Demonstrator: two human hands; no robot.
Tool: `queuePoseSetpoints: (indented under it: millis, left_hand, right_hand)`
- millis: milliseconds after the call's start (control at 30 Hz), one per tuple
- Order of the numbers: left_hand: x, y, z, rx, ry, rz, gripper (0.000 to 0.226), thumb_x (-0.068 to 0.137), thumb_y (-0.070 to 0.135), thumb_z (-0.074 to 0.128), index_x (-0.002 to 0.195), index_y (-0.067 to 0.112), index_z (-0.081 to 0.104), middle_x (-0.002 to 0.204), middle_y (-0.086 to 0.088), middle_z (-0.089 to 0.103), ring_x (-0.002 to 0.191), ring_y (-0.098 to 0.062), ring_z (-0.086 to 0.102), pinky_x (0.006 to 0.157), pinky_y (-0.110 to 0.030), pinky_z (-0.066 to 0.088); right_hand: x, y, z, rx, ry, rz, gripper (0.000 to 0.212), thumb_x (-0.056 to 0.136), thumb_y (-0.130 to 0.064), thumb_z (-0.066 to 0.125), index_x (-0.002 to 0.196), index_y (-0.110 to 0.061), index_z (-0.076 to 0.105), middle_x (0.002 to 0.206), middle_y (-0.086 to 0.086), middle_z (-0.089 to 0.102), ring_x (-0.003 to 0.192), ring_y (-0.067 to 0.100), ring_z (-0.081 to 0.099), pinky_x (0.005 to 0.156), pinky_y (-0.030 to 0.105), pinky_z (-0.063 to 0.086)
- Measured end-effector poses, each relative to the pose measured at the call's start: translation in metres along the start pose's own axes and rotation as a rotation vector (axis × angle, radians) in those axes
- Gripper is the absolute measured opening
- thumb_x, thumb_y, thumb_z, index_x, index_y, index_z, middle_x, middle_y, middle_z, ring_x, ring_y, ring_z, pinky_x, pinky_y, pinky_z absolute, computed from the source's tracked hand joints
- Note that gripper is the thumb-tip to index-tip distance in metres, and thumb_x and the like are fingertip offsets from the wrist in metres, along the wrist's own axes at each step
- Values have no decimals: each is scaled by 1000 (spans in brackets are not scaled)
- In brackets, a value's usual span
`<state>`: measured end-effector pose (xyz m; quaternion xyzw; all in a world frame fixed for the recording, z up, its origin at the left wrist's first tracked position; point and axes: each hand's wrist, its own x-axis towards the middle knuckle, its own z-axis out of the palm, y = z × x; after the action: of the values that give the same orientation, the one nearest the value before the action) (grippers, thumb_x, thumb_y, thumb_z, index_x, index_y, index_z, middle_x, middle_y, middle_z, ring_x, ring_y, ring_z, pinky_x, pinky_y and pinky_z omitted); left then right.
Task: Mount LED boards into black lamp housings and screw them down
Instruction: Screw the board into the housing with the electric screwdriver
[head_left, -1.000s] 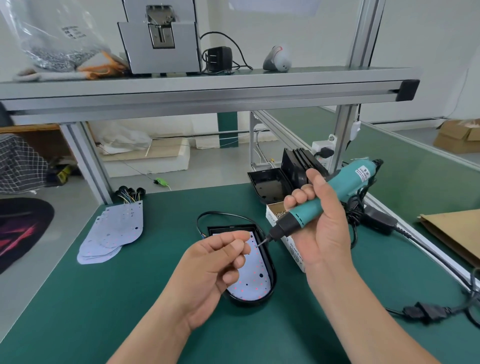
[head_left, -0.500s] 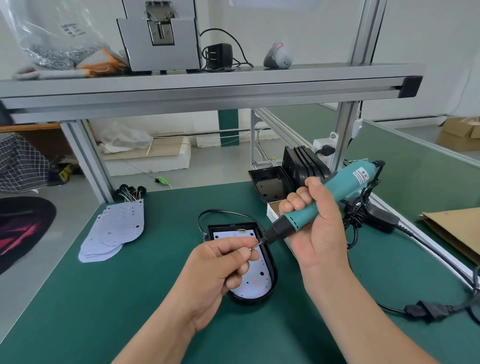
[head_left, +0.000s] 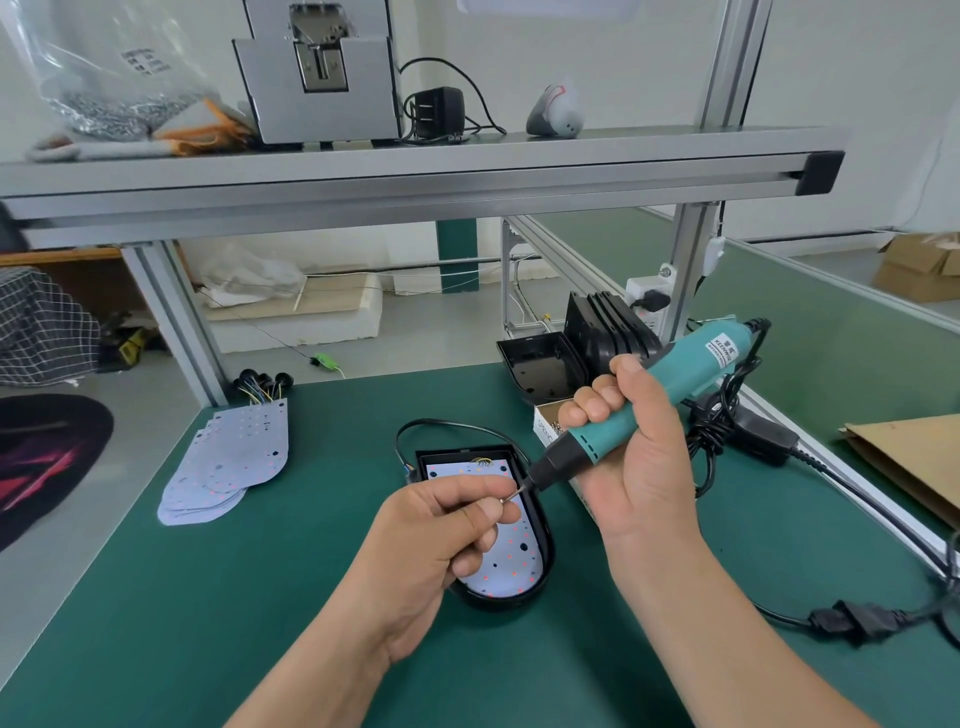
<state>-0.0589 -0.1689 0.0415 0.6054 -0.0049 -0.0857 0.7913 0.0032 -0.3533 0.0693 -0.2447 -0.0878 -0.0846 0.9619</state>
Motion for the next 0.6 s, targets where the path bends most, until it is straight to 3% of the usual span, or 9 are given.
queuePoseSetpoints:
  millis: [467, 600]
  left_hand:
    - [-2, 0, 2, 67, 3, 30, 28, 99, -2, 67, 101, 19, 86, 90, -13, 78, 60, -11, 51, 53, -20, 40]
    - [-2, 1, 2, 191, 57, 78, 34, 98, 0, 69, 99, 29, 86, 91, -10, 81, 63, -13, 51, 56, -20, 41]
  right_hand:
    - [0, 0, 0, -12, 15, -13, 15, 99, -13, 67, 89, -16, 57, 70, -3, 47, 59, 12, 48, 61, 28, 49]
    - [-1, 1, 3, -51, 18, -10, 14, 98, -14, 69, 91, -17, 57, 70, -2, 47, 60, 12, 48, 62, 29, 49]
